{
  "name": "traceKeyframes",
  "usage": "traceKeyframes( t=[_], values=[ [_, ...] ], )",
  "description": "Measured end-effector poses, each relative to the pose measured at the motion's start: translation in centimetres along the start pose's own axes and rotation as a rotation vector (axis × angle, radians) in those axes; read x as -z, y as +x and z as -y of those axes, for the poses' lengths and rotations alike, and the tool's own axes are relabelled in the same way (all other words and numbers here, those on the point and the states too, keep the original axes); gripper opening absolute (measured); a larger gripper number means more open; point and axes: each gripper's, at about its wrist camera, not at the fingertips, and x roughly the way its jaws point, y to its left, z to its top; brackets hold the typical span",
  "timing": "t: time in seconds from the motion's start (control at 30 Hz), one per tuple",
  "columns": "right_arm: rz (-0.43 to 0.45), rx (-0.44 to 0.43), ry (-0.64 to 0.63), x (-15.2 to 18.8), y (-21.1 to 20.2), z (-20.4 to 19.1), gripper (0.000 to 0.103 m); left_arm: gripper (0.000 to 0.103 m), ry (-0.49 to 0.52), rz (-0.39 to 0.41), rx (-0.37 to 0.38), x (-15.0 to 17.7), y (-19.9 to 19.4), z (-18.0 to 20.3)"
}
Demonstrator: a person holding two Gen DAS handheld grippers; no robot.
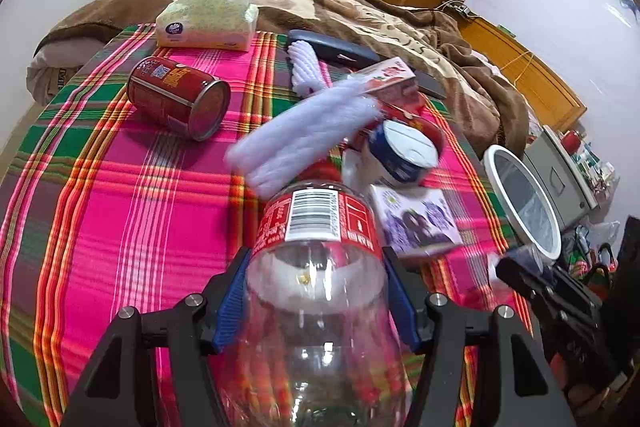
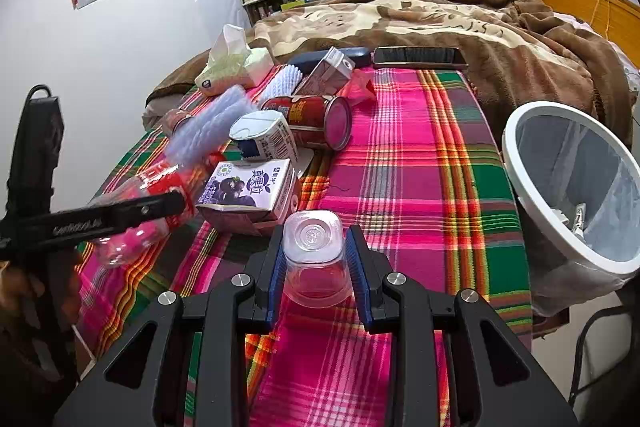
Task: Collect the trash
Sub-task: 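Carry the clear cup and bottle over the white bin and open both tools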
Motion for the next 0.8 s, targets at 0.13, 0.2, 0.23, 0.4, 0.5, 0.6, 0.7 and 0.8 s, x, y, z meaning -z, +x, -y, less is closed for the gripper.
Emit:
traceKeyframes(
  t=[0.13, 0.2, 0.23, 0.4, 0.5, 0.6, 0.7, 0.8],
  values=[
    [0.009, -0.001, 0.007, 0.0, -0.4, 0.3, 0.03, 0.062, 0.005, 0.029, 0.02, 0.9, -1.3, 1.0],
    [0.013, 0.001, 0.006, 0.0, -0.6, 0.3, 0.03, 0.062, 0.006, 0.044, 0.023, 1.1, -1.8, 1.5],
    [0.017, 0.002, 0.007, 0.0, -0.7, 0.4, 0.03, 0.062, 0.008, 0.05, 0.025, 1.2, -2.0, 1.7],
    [0.041, 0.005, 0.014, -0.2, -1.6, 0.9, 0.03, 0.062, 0.019, 0.084, 0.03, 1.0, -3.2, 2.9],
    [0.054, 0.008, 0.018, -0.4, -2.0, 1.4, 0.03, 0.062, 0.03, 0.105, 0.018, 0.7, -3.7, 3.8],
    [0.068, 0.018, 0.021, -0.6, -2.5, 1.9, 0.03, 0.062, 0.045, 0.112, 0.033, 0.2, -3.8, 4.9],
    [0.079, 0.027, 0.026, -0.9, -3.0, 2.7, 0.03, 0.062, 0.069, 0.125, 0.048, -0.3, -3.8, 6.2],
    [0.093, 0.041, 0.033, -1.2, -3.5, 3.6, 0.03, 0.062, 0.094, 0.129, 0.067, -0.7, -3.8, 7.5]
  ],
)
